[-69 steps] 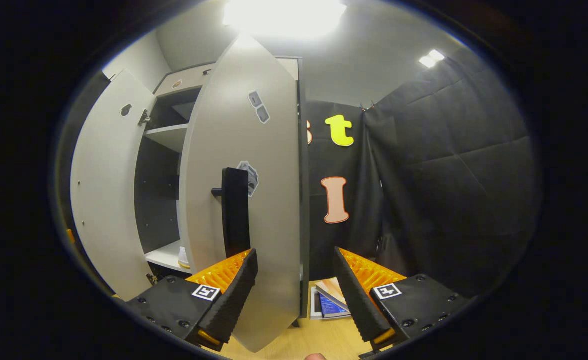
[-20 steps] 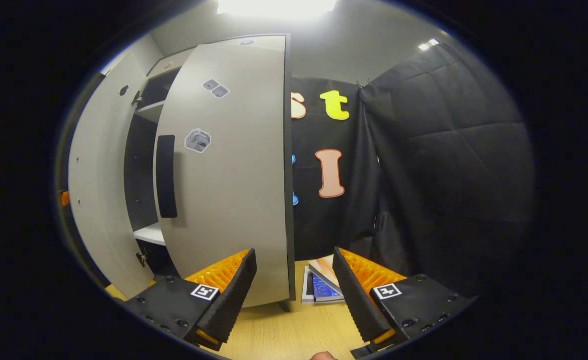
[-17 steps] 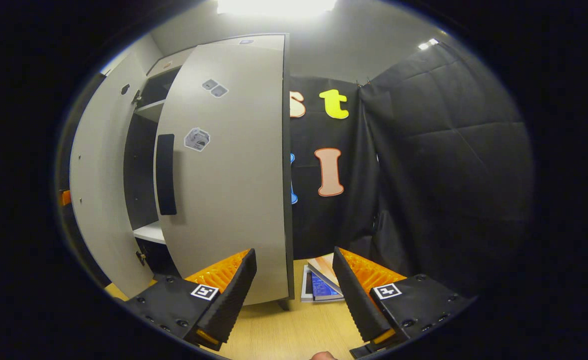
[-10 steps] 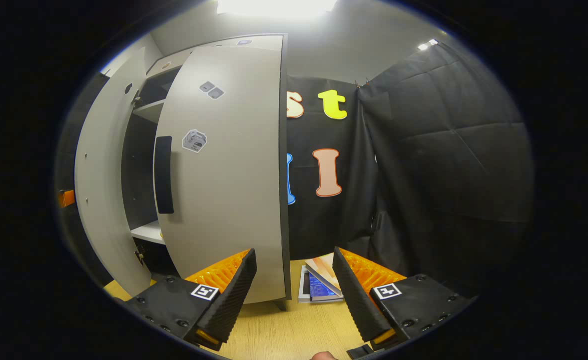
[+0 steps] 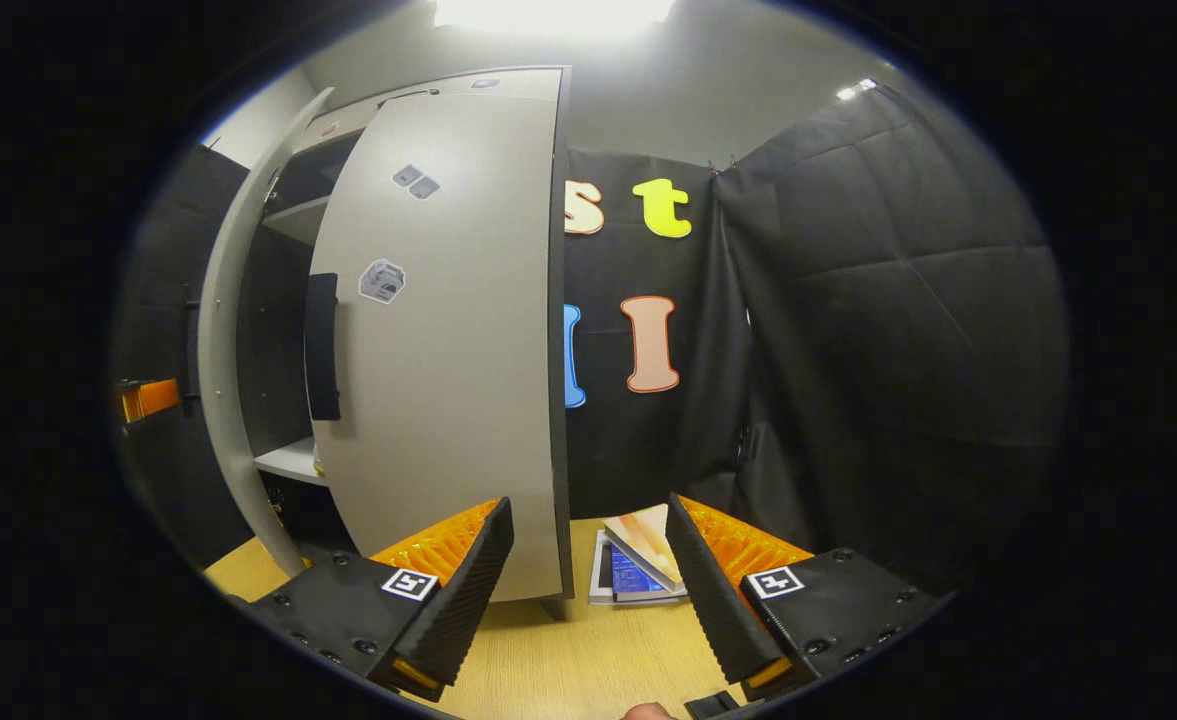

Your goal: Grab one shoe with the right hand and put it into the shoe cabinet, grab the other shoe with the left hand and put it into the shoe cabinet; then close the right door with the right hand and the left door with the left hand.

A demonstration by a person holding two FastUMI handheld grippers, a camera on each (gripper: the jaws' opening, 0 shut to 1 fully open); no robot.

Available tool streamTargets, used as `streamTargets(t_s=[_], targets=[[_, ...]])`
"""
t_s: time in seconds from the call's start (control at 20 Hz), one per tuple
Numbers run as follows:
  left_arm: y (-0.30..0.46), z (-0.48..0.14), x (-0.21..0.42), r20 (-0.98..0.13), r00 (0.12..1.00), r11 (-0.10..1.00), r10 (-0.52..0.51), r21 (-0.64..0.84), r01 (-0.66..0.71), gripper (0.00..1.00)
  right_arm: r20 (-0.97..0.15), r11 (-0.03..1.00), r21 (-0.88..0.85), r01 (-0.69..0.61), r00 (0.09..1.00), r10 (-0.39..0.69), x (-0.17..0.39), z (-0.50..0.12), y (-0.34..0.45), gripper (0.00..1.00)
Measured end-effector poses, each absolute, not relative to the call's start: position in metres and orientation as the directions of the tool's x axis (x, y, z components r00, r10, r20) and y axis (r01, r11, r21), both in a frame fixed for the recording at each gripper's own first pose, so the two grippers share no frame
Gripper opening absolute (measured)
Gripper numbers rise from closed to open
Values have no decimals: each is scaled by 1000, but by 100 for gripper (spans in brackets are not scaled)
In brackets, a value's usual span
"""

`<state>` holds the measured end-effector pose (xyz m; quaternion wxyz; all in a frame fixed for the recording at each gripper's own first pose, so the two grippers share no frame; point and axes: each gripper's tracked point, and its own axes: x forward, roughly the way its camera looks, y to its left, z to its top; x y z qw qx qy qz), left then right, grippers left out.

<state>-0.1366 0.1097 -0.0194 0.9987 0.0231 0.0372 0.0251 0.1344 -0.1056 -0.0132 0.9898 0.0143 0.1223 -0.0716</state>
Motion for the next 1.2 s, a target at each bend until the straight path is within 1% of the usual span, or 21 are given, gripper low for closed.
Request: streamTargets(t_s=[0.05,0.2,0.25,0.6,0.75,0.9,1.2], targets=[[109,-22,-137,-77,996,998,50,47,-47,94,-241,990,15,142,961,-134,134,-12,-104,93],[109,-19,-141,-85,995,998,43,49,-39,94,-227,992,27,126,967,-117,131,-6,-96,93],[110,-16,-143,-86,995,998,41,53,-37,94,-223,992,29,122,968,-112,129,-3,-93,96],[128,8,-160,-78,996,997,39,69,-33,94,-175,995,32,92,981,-85,104,25,-74,96],[130,9,-199,-64,997,996,38,85,-33,94,-156,996,33,83,985,-77,90,36,-68,96],[132,20,-220,-50,998,995,36,100,-31,94,-138,997,30,75,988,-70,76,45,-62,96],[138,20,-252,-52,998,995,35,98,-29,94,-124,998,21,61,991,-58,48,53,-53,96]])
